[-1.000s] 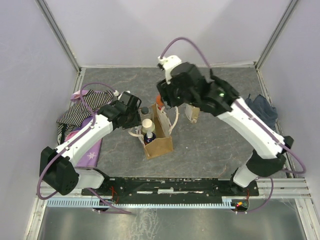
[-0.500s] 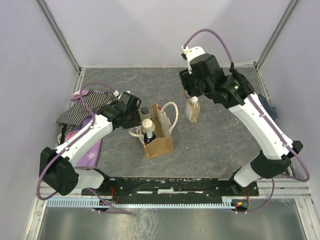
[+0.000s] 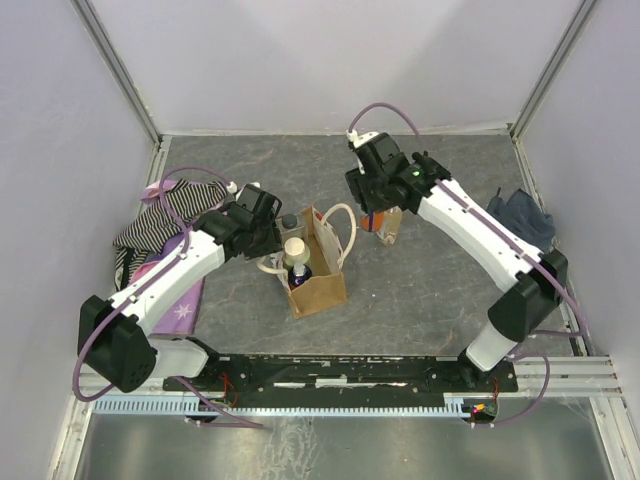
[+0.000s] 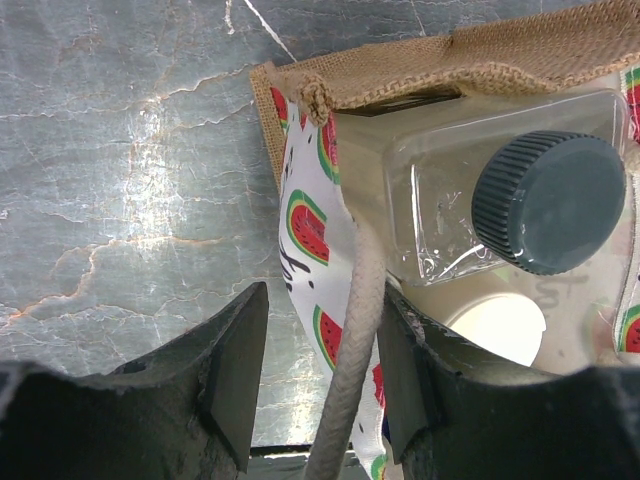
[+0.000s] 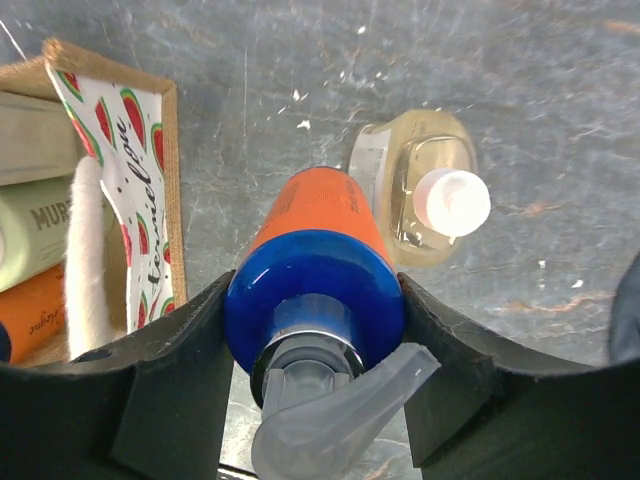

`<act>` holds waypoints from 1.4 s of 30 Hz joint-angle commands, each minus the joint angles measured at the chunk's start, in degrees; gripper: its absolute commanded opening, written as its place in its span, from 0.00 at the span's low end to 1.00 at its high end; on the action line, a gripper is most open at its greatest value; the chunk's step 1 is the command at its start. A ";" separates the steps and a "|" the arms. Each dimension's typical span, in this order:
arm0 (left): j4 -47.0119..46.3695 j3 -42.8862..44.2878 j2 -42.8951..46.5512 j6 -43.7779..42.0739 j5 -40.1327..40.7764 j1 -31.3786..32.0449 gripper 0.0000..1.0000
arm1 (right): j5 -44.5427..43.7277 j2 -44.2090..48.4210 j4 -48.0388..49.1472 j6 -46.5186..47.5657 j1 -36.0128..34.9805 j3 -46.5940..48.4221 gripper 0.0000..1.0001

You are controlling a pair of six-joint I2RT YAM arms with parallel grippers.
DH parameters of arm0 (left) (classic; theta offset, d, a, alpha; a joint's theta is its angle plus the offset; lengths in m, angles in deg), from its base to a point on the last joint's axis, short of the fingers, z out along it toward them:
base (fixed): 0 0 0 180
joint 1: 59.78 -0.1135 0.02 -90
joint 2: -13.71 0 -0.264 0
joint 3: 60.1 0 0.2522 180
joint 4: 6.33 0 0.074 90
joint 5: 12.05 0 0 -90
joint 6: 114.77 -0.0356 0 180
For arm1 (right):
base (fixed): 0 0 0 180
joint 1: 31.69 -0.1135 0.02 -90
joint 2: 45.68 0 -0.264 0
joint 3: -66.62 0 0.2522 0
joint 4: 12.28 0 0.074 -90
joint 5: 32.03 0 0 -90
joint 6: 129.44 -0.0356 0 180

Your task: Take the personal care products out of the canvas bag

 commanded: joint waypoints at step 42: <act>0.54 0.91 2.07 0.83 1.39 0.22 0.55 | 13.59 2.13 -0.45 -1.85 -12.60 11.83 0.79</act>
